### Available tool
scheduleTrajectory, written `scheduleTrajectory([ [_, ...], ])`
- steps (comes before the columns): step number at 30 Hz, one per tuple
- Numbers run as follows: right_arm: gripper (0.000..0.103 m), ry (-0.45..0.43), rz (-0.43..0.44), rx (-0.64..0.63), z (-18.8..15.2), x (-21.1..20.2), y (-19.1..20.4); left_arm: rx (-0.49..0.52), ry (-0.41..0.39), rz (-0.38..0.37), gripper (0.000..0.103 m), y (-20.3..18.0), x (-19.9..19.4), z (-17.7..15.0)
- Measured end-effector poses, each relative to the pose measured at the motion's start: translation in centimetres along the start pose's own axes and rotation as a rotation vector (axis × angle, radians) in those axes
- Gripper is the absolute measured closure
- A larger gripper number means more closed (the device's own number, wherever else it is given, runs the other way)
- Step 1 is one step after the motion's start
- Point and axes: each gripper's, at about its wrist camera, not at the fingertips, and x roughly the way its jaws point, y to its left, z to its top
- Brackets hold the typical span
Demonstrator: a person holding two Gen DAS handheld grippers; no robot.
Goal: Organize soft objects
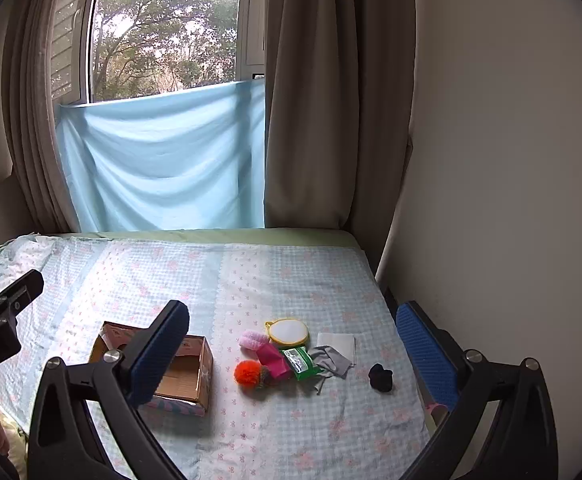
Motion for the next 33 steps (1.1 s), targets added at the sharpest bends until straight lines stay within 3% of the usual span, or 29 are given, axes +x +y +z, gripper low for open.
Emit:
scheduleTrajectory([
  [33, 0.0, -0.009, 0.01, 0.017, 0.3, 0.2, -1.1, 0.005, 0.003, -0.051, 0.0, -0.7, 0.5, -0.1],
])
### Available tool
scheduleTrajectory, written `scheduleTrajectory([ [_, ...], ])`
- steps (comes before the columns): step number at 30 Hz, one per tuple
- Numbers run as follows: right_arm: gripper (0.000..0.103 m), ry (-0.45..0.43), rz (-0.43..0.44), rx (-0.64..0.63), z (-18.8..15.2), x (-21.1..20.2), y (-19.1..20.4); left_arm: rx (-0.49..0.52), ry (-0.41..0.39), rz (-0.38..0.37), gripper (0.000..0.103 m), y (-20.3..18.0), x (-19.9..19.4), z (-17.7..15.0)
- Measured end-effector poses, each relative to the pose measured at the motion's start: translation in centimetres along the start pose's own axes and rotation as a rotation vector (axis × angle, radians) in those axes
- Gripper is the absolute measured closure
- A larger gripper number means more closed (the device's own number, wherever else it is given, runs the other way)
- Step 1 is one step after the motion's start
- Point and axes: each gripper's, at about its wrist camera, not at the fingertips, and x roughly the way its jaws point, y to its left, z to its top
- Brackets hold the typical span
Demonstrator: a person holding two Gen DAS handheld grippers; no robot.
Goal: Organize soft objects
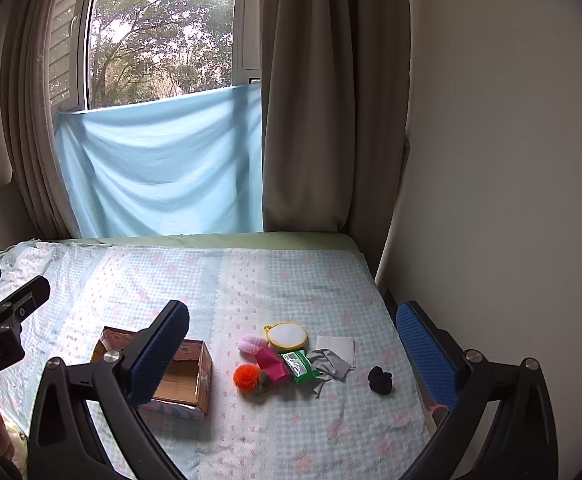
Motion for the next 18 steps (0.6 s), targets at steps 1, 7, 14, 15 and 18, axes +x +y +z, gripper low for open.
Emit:
scheduleTrajectory([
  [1, 0.0, -0.001, -0.002, -0.001, 0.02, 0.0, -0.05, 0.0, -0.001, 0.0, 0.0, -0.01, -0.01, -0.03],
  [7, 0.0, -0.008, 0.003, -0.003, 0.0, -0.1, 0.03, 0.001, -0.006, -0.002, 0.0, -0.17, -0.08, -0.02],
  [14, 0.0, -0.009, 0.009, -0.003, -0.14, 0.1, -0.03, 0.002, -0.006, -0.003, 0.0, -0.22, -0.02, 0.01],
  [15, 0.0, -0.009, 0.009, -0.002, -0.16, 0.13, 0.0, 0.003, -0.005, -0.003, 0.0, -0.29, 0.02, 0.04],
  [18, 0.0, -0.009, 0.009, -0.002, -0.15, 0.09, -0.01, 0.004, -0.004, -0.003, 0.0, -0.39, 0.06, 0.07],
])
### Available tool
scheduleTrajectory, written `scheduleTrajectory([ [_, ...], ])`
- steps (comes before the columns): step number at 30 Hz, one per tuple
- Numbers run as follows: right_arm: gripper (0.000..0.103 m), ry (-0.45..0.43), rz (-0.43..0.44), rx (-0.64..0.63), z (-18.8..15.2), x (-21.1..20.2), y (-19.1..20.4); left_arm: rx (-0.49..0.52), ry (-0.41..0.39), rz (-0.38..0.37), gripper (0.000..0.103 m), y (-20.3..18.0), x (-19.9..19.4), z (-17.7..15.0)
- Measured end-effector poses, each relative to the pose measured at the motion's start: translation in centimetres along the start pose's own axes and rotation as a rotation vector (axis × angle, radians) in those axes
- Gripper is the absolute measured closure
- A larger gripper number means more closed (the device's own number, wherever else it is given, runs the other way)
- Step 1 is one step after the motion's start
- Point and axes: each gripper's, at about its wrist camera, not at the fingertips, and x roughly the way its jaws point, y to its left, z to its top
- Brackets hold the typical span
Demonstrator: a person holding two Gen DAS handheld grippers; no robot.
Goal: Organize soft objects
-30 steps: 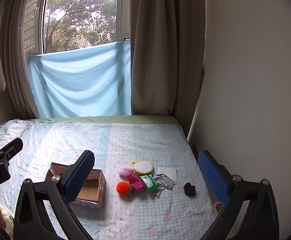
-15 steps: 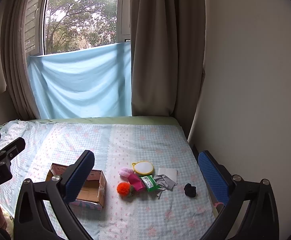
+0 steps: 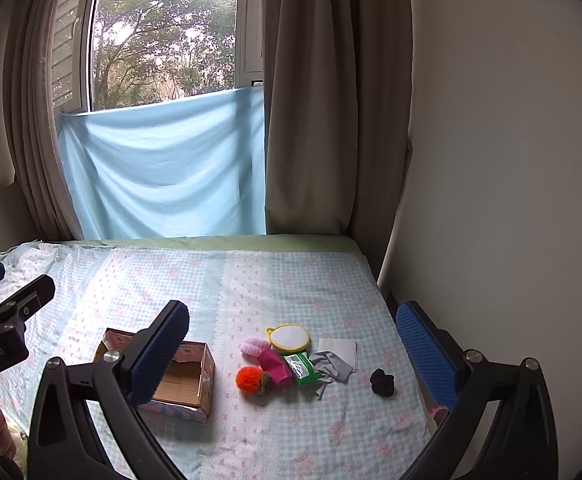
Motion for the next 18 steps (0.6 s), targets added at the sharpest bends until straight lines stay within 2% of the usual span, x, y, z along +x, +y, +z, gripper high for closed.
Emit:
scheduleTrajectory([
  [18, 0.0, -0.001, 0.002, 0.002, 0.11, 0.08, -0.08, 0.002, 0.001, 0.0, 0.0, -0.32, 0.24, 0.13],
])
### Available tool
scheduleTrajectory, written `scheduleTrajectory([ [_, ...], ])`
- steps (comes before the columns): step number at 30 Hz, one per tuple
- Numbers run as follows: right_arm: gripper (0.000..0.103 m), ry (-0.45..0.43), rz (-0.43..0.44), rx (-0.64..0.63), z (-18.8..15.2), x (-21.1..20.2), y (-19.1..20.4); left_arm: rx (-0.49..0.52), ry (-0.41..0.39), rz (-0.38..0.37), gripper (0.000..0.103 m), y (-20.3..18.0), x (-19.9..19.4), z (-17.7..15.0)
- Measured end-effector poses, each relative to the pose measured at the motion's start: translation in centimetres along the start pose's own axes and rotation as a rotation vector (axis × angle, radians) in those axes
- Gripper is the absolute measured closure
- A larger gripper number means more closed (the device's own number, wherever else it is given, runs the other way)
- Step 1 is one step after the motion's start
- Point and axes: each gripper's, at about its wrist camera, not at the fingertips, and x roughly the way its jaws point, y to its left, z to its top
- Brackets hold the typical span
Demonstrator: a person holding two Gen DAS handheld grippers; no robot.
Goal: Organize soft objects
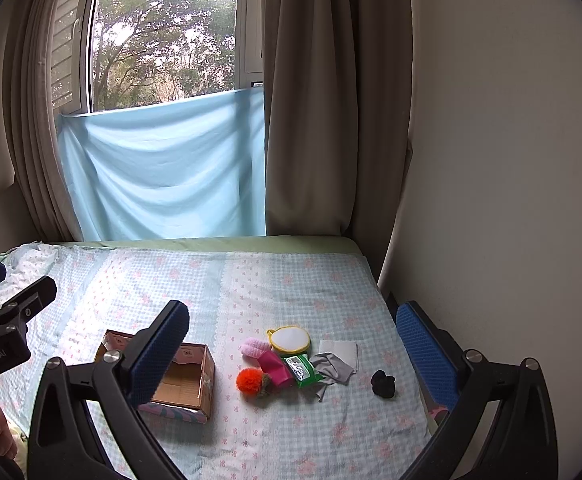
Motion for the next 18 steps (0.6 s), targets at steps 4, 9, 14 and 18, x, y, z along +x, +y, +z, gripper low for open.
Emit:
scheduleTrajectory([
  [4, 0.0, 0.0, -0.001, 0.0, 0.0, 0.0, 0.0, 0.0, 0.006, -0.001, 0.0, 0.1, 0.2, 0.1],
  [9, 0.0, 0.005, -0.005, 0.002, 0.1, 0.1, 0.2, 0.01, 0.022, -0.003, 0.0, 0.7, 0.3, -0.1],
  [14, 0.0, 0.024, -0.027, 0.025, 0.1, 0.5, 0.3, 0.026, 0.066, -0.033, 0.001, 1.1, 1.3, -0.2],
  [18, 0.0, 0.062, -0.053, 0.045, 0.0, 1.5, 0.3, 0.043, 0.107, -0.08, 0.0, 1.0, 3.0, -0.6],
])
